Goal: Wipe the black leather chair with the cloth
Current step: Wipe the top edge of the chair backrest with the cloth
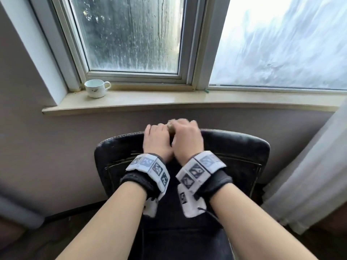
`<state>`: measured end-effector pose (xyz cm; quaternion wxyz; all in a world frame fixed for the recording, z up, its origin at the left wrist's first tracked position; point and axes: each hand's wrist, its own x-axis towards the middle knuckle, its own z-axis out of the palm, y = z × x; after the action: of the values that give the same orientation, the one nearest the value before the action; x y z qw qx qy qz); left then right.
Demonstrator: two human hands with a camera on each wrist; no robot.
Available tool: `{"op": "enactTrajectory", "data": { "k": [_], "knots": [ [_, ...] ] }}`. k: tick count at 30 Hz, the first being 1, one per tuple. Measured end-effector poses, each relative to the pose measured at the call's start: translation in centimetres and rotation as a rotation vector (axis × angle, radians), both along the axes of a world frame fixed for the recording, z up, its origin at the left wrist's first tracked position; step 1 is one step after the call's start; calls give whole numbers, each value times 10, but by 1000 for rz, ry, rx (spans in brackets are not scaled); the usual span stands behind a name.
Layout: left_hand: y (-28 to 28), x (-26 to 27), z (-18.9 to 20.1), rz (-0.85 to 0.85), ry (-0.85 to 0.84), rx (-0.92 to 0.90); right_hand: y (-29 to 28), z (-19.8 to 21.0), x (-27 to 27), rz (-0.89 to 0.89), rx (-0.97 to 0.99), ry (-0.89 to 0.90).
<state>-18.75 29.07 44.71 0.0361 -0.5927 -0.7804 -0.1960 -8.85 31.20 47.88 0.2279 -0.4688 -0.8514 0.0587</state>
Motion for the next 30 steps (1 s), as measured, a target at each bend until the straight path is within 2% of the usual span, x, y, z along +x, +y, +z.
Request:
{"op": "enactTrajectory", "data": {
  "k": [4, 8, 12, 15, 17, 19, 21, 25, 30],
  "knots": [
    [1, -5, -12, 21, -29, 46, 10, -17, 18, 8, 43, -65],
    [0, -1, -11, 17, -28, 77, 25, -17, 52, -61, 68, 9],
    [-2, 0, -13, 25, -38, 78, 37, -16, 100, -234, 1, 12],
    [1, 4, -11, 53, -30, 89, 47, -1, 122, -371, -90, -49],
    [3, 11, -9, 66, 4, 80, 46, 12, 103, -324, -4, 4],
    [4, 22, -14, 21, 114, 128, 32, 13, 68, -140, 79, 72],
    [4, 34, -24, -52, 193, 215, 16, 1, 41, -46, 37, 30],
    [3, 34, -30, -75, 188, 288, 21, -18, 49, -107, 46, -79],
    [-1, 31, -25, -84, 187, 309, 35, -18, 104, -228, 17, -54]
  ]
}}
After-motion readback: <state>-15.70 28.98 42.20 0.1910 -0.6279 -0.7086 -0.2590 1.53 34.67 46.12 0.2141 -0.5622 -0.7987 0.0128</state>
